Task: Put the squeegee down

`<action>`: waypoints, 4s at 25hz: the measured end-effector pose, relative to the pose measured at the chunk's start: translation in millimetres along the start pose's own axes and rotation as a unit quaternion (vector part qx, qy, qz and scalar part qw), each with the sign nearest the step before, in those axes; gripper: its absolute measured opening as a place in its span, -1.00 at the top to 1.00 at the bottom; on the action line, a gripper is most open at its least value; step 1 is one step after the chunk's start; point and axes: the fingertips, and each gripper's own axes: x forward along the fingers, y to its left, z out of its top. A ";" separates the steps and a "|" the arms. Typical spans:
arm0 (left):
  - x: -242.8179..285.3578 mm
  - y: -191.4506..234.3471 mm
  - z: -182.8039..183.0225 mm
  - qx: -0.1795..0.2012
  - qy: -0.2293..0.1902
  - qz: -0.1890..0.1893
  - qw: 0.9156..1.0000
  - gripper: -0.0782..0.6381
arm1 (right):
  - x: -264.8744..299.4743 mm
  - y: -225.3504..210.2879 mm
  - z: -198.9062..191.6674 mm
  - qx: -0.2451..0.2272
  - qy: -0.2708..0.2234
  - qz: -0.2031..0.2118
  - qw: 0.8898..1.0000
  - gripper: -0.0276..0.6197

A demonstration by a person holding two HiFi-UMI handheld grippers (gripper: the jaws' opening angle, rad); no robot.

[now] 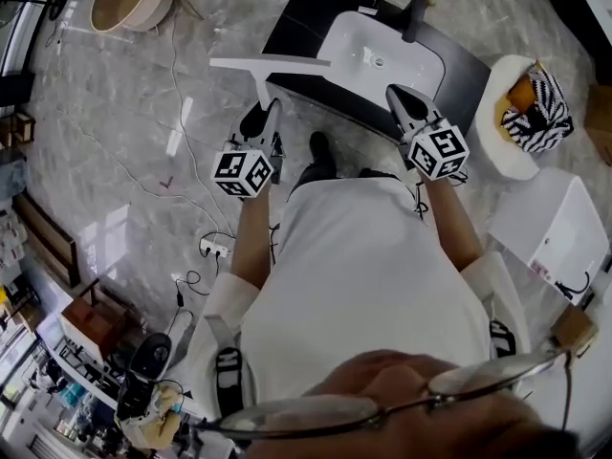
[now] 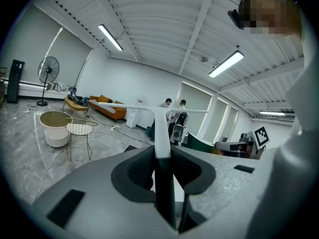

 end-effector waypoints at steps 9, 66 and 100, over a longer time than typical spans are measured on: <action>60.8 47.3 -14.4 0.019 0.061 -0.042 0.997 0.52 | 29.5 -10.5 0.7 0.014 0.003 -0.061 0.998 0.90; 348.5 182.6 -221.9 0.130 0.363 0.086 0.919 0.52 | 73.3 -124.7 -101.0 0.145 0.099 -0.130 0.976 0.90; 229.5 124.2 -115.1 0.073 0.208 0.043 0.974 0.41 | 59.0 -53.5 -57.8 0.053 0.059 -0.126 0.989 0.90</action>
